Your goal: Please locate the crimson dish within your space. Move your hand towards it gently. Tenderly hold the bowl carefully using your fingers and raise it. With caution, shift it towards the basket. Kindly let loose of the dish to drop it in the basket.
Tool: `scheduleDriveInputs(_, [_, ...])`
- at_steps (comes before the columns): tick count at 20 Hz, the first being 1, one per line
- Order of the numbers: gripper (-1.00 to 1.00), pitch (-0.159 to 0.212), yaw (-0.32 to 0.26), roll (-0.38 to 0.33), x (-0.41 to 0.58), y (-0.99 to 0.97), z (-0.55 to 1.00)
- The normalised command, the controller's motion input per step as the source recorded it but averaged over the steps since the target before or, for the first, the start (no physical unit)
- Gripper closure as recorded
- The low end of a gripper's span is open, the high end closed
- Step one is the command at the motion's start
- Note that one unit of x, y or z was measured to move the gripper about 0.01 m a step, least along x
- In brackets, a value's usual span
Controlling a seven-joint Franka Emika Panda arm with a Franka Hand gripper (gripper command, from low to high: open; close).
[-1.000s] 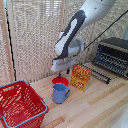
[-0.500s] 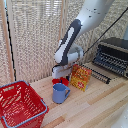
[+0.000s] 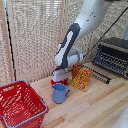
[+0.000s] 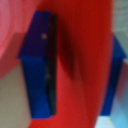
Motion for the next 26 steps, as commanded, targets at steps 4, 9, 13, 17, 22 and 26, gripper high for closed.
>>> scheduleDriveInputs(4, [1.0, -0.003, 0.023, 0.001, 0.115, -0.01, 0.09])
scheduleDriveInputs(9, [1.0, -0.016, 0.033, 0.054, 0.354, -0.08, 0.52])
scheduleDriveInputs(13, [1.0, 0.013, 0.004, 0.042, 0.334, -0.03, 0.63])
scheduleDriveInputs(17, [1.0, 0.017, 0.003, 0.047, 0.309, 0.01, 0.73])
scheduleDriveInputs(22, [1.0, 0.1, -0.041, 0.085, 0.104, 0.21, 0.75])
scheduleDriveInputs(26, [1.0, 0.022, -0.054, 0.105, 0.005, 0.38, 0.79])
